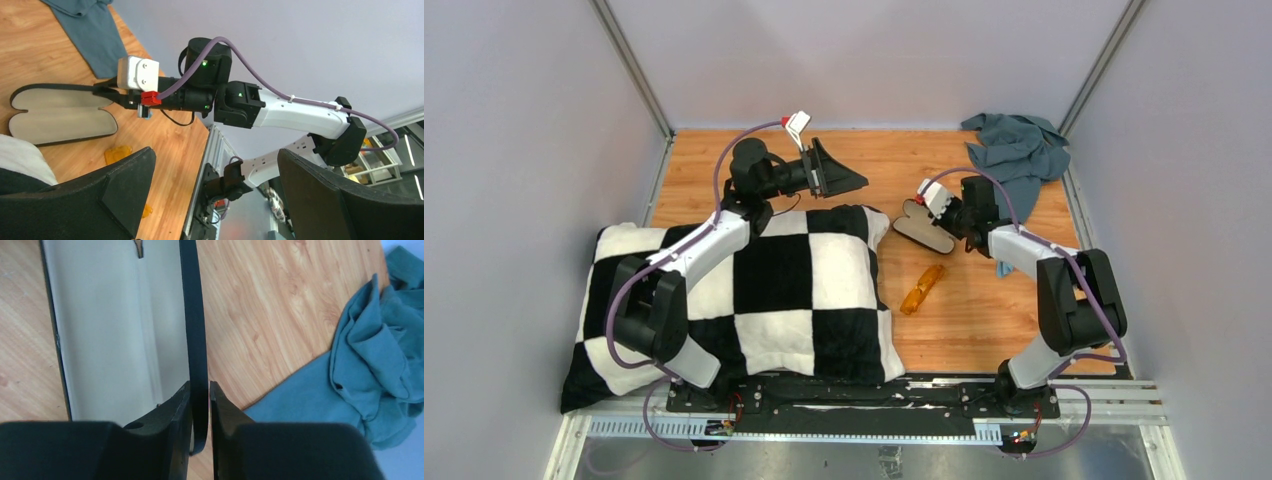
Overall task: Organize the sunglasses
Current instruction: Place the sunglasses case at the center of the board, then adjust the sunglasses case at the center of the board.
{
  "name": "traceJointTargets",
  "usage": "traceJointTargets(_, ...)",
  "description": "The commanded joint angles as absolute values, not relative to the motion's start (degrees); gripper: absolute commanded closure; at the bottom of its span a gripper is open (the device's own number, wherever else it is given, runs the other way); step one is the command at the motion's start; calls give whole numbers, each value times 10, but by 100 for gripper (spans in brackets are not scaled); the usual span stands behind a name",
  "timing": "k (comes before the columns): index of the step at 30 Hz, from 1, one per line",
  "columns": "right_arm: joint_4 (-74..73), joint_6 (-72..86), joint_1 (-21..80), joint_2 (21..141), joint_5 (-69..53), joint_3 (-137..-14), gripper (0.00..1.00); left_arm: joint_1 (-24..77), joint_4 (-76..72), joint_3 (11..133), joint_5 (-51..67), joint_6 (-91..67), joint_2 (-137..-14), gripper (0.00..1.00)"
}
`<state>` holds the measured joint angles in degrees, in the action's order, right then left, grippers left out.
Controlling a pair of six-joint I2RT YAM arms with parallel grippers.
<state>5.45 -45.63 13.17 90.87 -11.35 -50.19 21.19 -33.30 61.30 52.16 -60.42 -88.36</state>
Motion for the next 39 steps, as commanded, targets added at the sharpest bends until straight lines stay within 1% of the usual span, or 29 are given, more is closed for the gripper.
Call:
traceJointTargets(1, 104, -479, 142, 912, -71, -497, 67, 215, -331, 621, 538, -601, -891, 0)
traceJointTargets(2, 113, -477, 144, 906, -66, -492, 60, 215, -331, 619, 538, -602, -893, 0)
traceJointTargets(3, 120, -475, 144, 897, -62, -488, 45, 215, -332, 617, 536, -602, -894, 0)
traceJointTargets(5, 128, -469, 145, 877, -50, -482, 39, 216, -332, 614, 536, -602, -895, 0)
traceJointTargets(6, 129, -468, 145, 866, -45, -482, 22, 216, -332, 613, 536, -602, -896, 0)
traceJointTargets(7, 130, -467, 146, 853, -38, -481, 18, 217, -332, 613, 535, -602, -897, 0)
traceJointTargets(8, 129, -463, 146, 839, -30, -482, 17, 218, -331, 612, 535, -601, -897, 0)
traceJointTargets(9, 130, -457, 147, 824, -20, -483, 7, 219, -331, 612, 534, -600, -896, 0)
traceJointTargets(10, 127, -451, 147, 808, -11, -485, 1, 220, -331, 611, 532, -599, -895, 0)
traceJointTargets(14, 88, -380, 152, 741, 39, -509, 0, 230, -331, 612, 524, -598, -894, 0)
traceJointTargets(17, 43, -216, 151, 701, 117, -540, 0, 239, -304, 621, 512, -582, -895, 0)
traceJointTargets(19, -17, -87, 144, 688, 150, -566, 0, 247, -235, 637, 495, -537, -894, 0)
traceJointTargets(21, -83, 14, 141, 688, 109, -588, 0, 253, -172, 655, 471, -485, -890, 0)
traceJointTargets(23, -144, 76, 140, 706, 6, -610, 0, 255, -148, 663, 454, -471, -880, 0)
traceJointTargets(25, -157, 122, 140, 734, -94, -620, 0, 255, -117, 672, 438, -450, -862, 0)
traceJointTargets(27, -152, 157, 141, 767, -150, -626, 0, 254, -58, 688, 411, -414, -841, 0)
traceJointTargets(30, -133, 189, 142, 822, -178, -636, 0, 254, 82, 731, 340, -338, -810, 0)
traceJointTargets(32, -123, 201, 143, 870, -202, -652, 0, 254, 144, 746, 293, -312, -789, 0)
traceJointTargets(35, -122, 212, 148, 934, -232, -687, 0, 253, 177, 747, 270, -305, -761, 0)
traceJointTargets(39, -118, 224, 152, 984, -226, -705, 0, 253, 184, 736, 272, -311, -741, 0)
